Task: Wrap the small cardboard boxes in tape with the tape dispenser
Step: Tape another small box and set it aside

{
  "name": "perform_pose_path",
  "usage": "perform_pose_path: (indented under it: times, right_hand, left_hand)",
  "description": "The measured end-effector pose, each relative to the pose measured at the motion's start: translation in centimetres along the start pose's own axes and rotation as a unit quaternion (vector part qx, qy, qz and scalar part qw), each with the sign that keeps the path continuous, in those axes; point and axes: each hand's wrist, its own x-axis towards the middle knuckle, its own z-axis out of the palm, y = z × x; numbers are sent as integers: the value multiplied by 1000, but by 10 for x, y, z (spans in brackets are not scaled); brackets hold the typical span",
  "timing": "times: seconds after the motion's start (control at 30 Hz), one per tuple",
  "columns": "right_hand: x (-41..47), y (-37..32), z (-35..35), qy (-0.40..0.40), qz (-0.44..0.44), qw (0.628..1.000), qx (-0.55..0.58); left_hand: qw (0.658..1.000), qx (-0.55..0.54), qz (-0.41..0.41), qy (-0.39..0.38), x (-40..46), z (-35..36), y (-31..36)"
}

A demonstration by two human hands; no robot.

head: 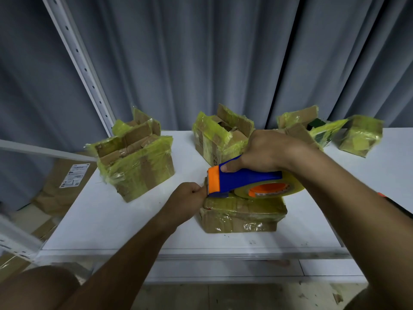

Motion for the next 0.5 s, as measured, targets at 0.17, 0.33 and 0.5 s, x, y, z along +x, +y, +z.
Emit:
perform_pose_path:
  times: [0.17, 0.33, 0.5]
  right_hand:
    - [-3, -1, -4, -26, -15, 999, 15]
    - [-1, 14, -7, -50, -18, 998, 36]
    - [-3, 25, -3, -68, -37, 993, 86]
  left_hand:
    - [999, -12, 5, 43, -3, 9, -4]
    - [993, -98, -43, 42, 4, 5, -15]
    - [990, -137, -43, 1, 4, 1, -15]
